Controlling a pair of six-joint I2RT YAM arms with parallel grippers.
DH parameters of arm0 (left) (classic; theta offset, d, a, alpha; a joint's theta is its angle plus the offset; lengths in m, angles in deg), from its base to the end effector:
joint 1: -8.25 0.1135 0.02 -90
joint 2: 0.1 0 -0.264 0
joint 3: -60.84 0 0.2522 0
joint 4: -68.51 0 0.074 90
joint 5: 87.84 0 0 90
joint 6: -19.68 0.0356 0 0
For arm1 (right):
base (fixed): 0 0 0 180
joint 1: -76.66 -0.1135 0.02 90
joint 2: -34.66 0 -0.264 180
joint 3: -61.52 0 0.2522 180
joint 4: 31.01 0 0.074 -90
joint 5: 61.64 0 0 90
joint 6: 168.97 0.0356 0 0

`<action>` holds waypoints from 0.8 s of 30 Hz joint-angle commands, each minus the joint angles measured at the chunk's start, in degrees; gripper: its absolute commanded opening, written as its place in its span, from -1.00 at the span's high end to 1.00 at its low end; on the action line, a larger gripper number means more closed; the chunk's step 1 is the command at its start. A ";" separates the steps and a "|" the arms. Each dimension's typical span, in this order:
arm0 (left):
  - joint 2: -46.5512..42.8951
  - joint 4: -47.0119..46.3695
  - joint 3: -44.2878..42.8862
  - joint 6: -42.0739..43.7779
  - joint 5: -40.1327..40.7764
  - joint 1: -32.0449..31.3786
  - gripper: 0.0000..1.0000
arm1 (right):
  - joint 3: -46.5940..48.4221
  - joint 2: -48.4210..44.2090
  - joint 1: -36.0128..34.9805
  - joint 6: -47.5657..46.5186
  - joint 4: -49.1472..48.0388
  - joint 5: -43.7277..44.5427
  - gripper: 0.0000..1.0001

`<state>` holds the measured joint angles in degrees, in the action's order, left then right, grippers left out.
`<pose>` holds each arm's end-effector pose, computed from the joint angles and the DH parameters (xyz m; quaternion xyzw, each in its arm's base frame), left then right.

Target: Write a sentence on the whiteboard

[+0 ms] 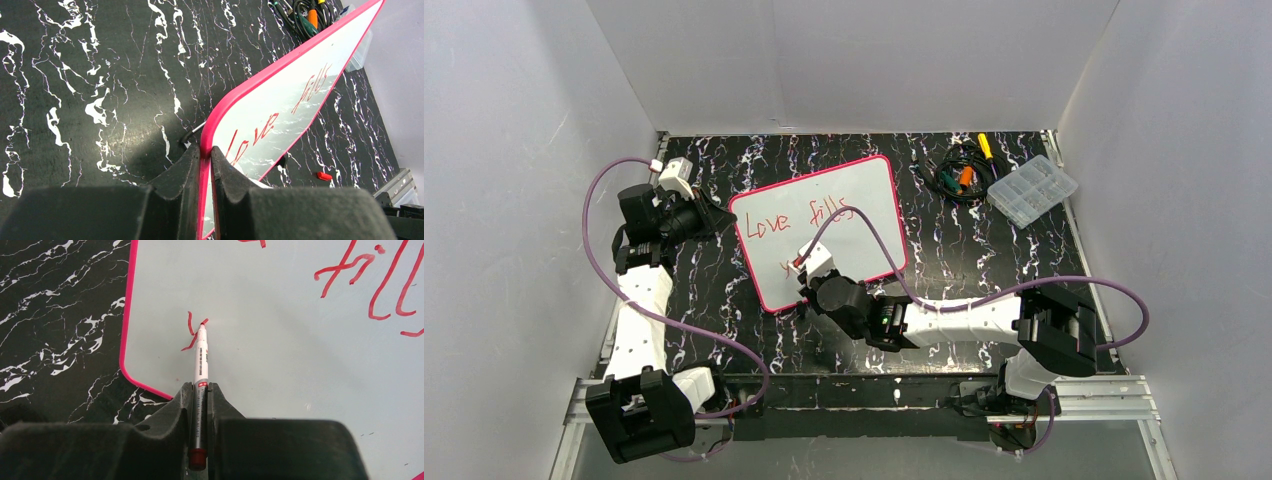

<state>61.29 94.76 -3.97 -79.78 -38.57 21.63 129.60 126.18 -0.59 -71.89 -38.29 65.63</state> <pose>0.2373 0.0326 0.3211 0.0341 0.8036 -0.2720 0.5282 0.0997 0.3431 0.2486 -0.2784 0.7302 0.1927 0.5934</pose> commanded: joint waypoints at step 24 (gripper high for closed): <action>-1.23 0.60 0.42 0.22 -1.10 0.00 0.96 | -1.51 -2.00 0.77 1.92 -0.39 3.58 0.97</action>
<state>61.27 94.76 -3.97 -79.78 -38.57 21.63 128.69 123.89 -0.18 -71.11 -37.72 67.19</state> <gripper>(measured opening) 0.104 0.185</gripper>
